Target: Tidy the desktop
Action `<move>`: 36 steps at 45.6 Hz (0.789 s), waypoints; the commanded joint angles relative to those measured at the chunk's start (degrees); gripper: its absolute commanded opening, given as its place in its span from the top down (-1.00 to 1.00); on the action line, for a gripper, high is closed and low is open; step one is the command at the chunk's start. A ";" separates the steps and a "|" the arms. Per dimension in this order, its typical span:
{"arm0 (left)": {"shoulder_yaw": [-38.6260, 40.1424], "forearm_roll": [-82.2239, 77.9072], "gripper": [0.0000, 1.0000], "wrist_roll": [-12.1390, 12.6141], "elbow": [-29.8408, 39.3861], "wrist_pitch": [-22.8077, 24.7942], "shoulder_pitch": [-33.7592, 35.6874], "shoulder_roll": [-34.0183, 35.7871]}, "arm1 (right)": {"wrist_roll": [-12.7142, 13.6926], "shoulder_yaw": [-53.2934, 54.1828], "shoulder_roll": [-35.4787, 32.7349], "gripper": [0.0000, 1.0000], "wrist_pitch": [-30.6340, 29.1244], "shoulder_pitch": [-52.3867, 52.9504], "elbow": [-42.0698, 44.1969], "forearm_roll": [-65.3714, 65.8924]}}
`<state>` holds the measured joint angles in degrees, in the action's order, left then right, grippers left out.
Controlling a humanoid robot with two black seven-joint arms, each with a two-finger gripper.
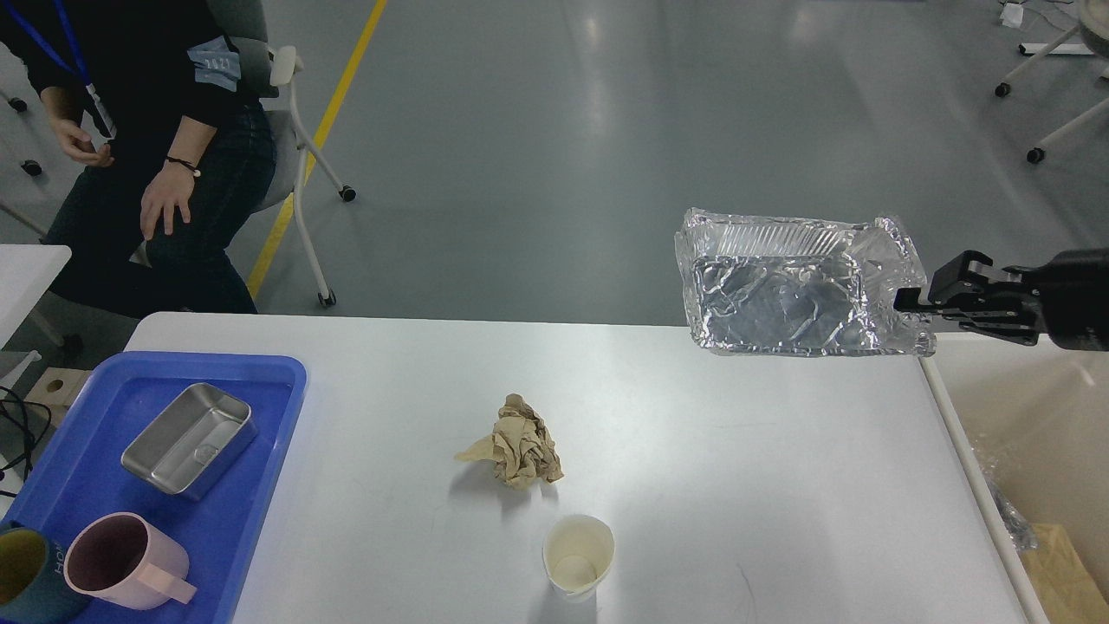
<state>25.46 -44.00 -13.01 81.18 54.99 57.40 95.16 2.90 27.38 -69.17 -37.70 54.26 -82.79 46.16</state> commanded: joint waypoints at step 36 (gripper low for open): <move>-0.85 -6.19 -1.00 24.00 -0.41 0.01 1.66 -34.94 | 0.00 -0.05 -2.28 1.00 0.00 -0.04 0.17 -0.19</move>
<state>24.72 -49.92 10.12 80.86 55.00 58.86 65.63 2.87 27.36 -71.24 -37.71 54.17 -82.68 45.96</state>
